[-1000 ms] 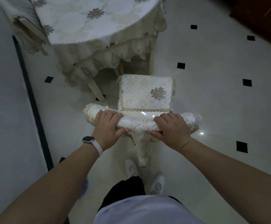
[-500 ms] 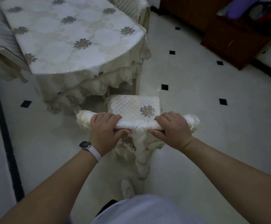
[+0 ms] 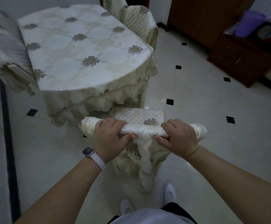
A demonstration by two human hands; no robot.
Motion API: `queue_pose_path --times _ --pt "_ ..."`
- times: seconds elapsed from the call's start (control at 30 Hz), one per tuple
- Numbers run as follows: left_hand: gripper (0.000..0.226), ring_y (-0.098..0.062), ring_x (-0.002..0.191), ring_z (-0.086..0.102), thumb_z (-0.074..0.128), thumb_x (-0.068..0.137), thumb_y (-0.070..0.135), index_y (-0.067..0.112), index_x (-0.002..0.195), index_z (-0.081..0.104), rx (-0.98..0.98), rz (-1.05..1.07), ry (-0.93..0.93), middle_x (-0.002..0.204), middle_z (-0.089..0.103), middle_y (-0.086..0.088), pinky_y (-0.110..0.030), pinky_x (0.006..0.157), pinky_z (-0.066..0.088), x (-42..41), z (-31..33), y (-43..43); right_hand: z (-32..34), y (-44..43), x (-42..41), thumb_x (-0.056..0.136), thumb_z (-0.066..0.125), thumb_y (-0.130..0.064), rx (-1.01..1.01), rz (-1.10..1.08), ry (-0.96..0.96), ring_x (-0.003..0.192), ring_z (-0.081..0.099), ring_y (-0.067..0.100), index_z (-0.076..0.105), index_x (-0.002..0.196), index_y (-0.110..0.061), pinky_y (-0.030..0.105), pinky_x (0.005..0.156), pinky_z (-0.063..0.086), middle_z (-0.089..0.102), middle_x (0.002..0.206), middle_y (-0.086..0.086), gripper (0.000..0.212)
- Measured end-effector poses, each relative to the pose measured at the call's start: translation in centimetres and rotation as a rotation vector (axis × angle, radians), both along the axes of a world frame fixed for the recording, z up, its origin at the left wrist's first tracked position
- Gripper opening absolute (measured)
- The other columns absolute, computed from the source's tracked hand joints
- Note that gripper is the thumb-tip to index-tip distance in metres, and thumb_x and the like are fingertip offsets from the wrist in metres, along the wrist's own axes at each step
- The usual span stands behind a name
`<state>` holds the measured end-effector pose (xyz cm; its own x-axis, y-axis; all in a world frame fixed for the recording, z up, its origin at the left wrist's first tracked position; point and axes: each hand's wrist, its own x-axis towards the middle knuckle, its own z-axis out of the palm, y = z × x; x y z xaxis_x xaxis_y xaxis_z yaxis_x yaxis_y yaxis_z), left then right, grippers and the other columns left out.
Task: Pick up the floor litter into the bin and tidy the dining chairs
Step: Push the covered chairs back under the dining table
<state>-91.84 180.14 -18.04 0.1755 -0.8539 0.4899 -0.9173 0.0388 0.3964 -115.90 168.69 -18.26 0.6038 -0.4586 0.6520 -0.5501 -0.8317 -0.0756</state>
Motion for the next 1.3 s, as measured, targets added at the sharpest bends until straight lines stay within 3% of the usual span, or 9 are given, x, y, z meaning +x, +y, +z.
queue_pose_path --times 0.3,0.67,0.77,1.07,1.3 --pt "0.046 -0.022 0.086 0.061 0.059 0.077 0.061 0.019 0.092 0.071 0.071 0.188 0.050 0.087 0.067 0.004 -0.043 0.083 0.042 -3.7 0.8 -3.6 0.7 -7.7 -0.9 0.086 0.056 -0.060 0.004 0.173 -0.008 0.060 0.052 0.019 0.064 0.072 -0.012 0.029 0.052 0.037 0.058 0.067 0.000 0.051" --pt "0.052 -0.025 0.079 0.062 0.060 0.077 0.066 0.018 0.092 0.070 0.097 0.400 0.084 0.082 0.066 0.004 -0.043 0.074 0.046 -7.5 1.0 -6.4 0.3 -15.1 -0.8 0.091 0.048 -0.066 0.035 0.425 -0.034 0.058 0.052 0.019 0.063 0.071 -0.013 0.029 0.051 0.037 0.058 0.066 0.000 0.059" --pt "0.055 -0.025 0.079 0.061 0.057 0.078 0.070 0.018 0.093 0.071 0.112 0.443 0.081 0.083 0.066 0.004 -0.043 0.074 0.047 -7.3 1.3 -6.6 0.5 -16.1 0.2 0.090 0.046 -0.068 0.030 0.436 -0.034 0.058 0.051 0.018 0.061 0.070 -0.014 0.026 0.053 0.030 0.057 0.065 -0.001 0.060" --pt "0.054 -0.026 0.079 0.061 0.061 0.076 0.065 0.015 0.092 0.071 0.096 0.489 0.065 0.082 0.066 0.001 -0.043 0.075 0.047 -6.2 1.6 -8.6 -0.1 -18.5 2.2 0.091 0.044 -0.070 0.051 0.471 -0.033 0.062 0.054 0.019 0.066 0.074 -0.014 0.028 0.054 0.036 0.061 0.069 -0.001 0.063" --pt "0.063 -0.026 0.083 0.062 0.053 0.079 0.077 0.018 0.093 0.071 0.092 0.495 0.105 0.086 0.067 0.003 -0.048 0.078 0.048 -3.0 1.7 -11.5 0.4 -21.6 5.3 0.091 0.046 -0.067 0.027 0.457 -0.042 0.059 0.052 0.019 0.063 0.072 -0.014 0.029 0.049 0.036 0.057 0.067 0.000 0.058"
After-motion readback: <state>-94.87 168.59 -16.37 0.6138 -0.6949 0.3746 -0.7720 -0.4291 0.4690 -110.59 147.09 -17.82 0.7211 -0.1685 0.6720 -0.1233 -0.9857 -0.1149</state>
